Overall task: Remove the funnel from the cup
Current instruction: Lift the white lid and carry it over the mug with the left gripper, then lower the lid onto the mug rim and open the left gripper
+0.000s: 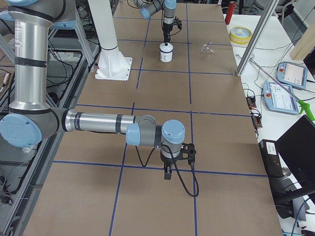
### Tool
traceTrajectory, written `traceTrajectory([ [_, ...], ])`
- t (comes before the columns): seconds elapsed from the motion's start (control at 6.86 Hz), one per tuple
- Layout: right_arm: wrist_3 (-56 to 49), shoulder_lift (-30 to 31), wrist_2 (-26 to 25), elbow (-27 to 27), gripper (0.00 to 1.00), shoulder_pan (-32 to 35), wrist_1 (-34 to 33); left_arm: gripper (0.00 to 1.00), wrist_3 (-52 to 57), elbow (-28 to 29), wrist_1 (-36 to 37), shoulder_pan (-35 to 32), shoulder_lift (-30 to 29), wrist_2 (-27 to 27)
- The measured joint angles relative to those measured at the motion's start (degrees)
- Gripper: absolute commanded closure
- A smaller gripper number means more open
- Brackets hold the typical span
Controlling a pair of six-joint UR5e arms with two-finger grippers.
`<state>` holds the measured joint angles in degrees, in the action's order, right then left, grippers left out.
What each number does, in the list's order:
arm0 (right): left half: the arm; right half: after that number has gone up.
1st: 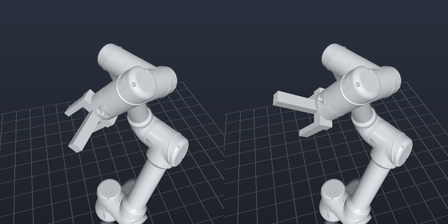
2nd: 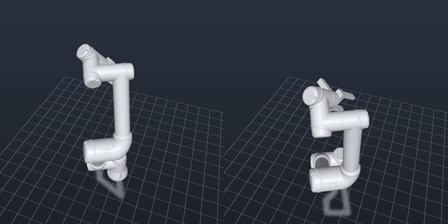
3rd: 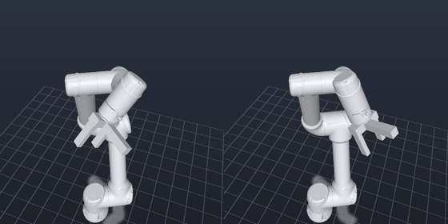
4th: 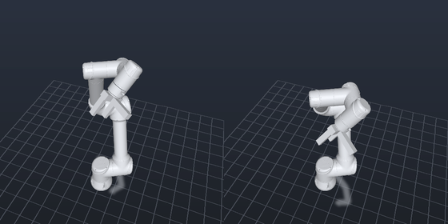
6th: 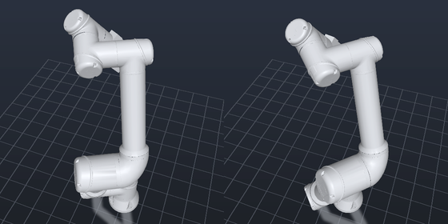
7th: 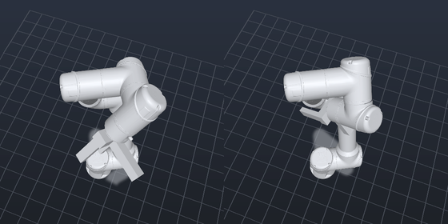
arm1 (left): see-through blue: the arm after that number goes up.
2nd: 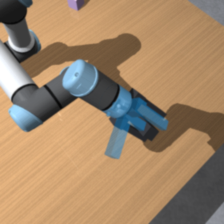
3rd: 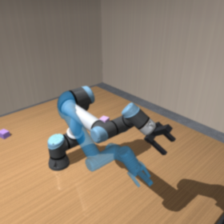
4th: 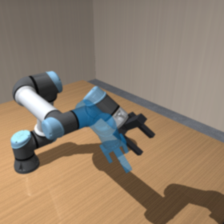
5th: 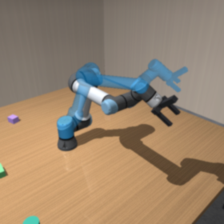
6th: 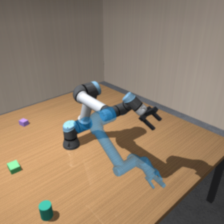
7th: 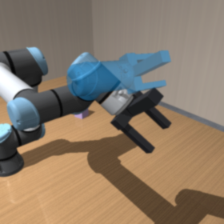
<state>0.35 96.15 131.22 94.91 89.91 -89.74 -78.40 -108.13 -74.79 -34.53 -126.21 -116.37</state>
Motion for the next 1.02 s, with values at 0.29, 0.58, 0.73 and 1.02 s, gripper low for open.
traceTrajectory([
  [0.29,0.0,0.0,0.0,0.0,0.00,0.0,0.0,1.00,0.1,0.0,-0.2,0.3,0.6,0.0],
  [0.58,0.0,0.0,0.0,0.0,0.00,0.0,0.0,1.00,-0.1,0.0,-1.2,0.4,1.1,0.0],
  [0.73,0.0,0.0,0.0,0.0,0.00,0.0,0.0,1.00,-0.1,0.0,-1.4,0.4,1.2,0.0],
  [1.02,0.0,0.0,0.0,0.0,0.00,0.0,0.0,1.00,-0.2,0.0,-1.6,0.4,1.2,0.0],
])
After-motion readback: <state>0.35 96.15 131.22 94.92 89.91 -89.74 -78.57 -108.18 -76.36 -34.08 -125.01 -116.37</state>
